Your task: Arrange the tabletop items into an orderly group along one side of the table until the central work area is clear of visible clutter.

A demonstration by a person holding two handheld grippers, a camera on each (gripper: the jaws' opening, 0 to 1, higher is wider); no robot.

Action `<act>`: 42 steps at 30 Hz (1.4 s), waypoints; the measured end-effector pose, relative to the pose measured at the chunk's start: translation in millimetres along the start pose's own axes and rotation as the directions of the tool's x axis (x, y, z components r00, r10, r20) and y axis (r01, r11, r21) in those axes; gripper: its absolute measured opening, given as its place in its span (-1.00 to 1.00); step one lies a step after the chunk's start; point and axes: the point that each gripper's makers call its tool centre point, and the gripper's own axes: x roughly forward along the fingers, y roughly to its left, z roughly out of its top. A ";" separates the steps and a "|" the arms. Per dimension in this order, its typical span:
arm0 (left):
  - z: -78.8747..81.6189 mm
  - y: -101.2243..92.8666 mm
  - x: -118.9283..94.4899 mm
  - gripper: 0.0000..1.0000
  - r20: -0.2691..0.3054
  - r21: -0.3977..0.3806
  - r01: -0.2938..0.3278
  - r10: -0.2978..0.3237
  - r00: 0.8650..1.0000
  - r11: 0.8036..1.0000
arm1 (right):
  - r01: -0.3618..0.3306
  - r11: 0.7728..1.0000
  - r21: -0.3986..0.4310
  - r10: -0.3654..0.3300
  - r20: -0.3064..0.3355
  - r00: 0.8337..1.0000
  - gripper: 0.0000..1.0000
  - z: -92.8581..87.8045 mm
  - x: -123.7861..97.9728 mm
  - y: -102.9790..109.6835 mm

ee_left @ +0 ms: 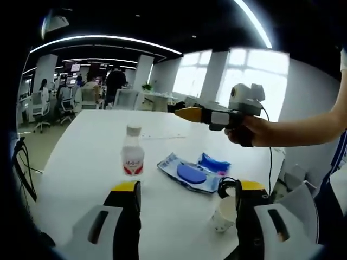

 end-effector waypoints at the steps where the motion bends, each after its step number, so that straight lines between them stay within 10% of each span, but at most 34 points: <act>1: 0.9 -1.7 2.9 0.37 -0.004 0.006 0.009 -0.009 1.000 1.000 | 0.016 1.000 0.005 -0.016 0.002 1.000 0.04 -0.2 -5.2 -2.9; 42: 31.0 -29.7 99.5 0.20 -0.131 0.138 0.181 -0.163 0.978 0.974 | 0.245 0.954 0.173 -0.242 -0.038 0.969 -0.01 -47.5 -119.1 -34.4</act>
